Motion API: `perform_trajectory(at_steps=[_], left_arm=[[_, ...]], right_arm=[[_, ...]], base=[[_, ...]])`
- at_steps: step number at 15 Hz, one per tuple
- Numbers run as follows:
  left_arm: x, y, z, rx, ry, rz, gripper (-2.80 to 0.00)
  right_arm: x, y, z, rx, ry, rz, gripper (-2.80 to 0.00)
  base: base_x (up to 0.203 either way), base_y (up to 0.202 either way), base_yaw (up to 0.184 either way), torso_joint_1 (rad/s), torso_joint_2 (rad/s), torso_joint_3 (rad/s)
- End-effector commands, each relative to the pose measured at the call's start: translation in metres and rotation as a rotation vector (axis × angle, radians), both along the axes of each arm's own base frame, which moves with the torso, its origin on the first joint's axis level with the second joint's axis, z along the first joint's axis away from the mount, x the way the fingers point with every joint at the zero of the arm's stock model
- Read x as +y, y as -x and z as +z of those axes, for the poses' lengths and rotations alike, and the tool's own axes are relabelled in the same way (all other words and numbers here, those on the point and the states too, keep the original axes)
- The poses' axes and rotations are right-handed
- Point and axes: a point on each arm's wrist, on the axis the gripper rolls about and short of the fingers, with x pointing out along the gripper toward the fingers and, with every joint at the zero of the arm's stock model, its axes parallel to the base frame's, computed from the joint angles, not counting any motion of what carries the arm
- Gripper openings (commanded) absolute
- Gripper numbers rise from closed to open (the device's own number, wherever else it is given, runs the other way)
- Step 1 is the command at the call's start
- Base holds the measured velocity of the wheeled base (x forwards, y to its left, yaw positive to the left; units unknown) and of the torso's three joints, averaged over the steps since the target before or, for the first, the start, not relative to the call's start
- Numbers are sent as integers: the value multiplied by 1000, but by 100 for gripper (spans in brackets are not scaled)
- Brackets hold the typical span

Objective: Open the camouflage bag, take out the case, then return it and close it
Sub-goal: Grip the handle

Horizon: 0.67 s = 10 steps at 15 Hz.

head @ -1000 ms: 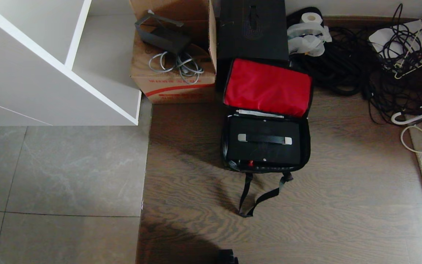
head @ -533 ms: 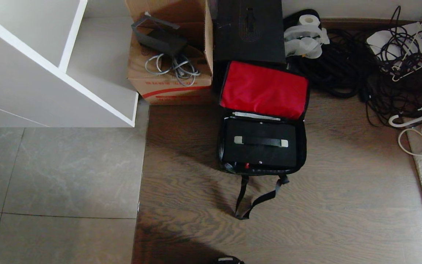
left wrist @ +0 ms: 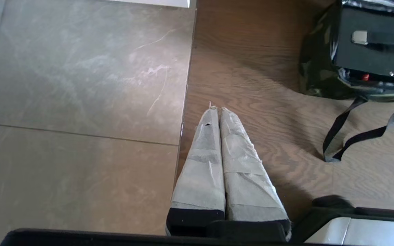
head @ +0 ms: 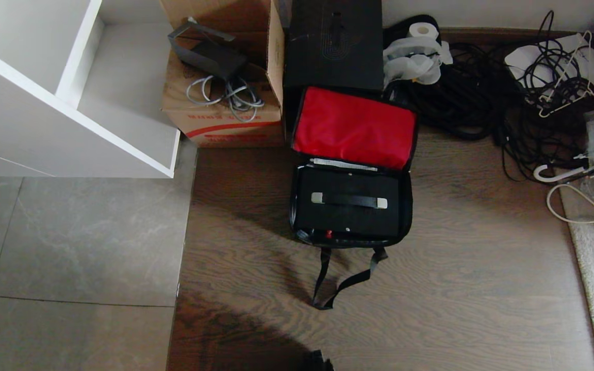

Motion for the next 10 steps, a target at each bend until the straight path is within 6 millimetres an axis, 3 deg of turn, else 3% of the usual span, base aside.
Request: perform_trajectory(at_steps=[1,10], left_arm=[[0,-1,-2,10,0,3,-280],[0,-1,-2,10,0,3,-280]], right_arm=[[0,0,0,4,0,0,-280],[0,0,0,5,0,0,-280]], base=[[0,0,0,0,0,0],[0,0,0,0,0,0]])
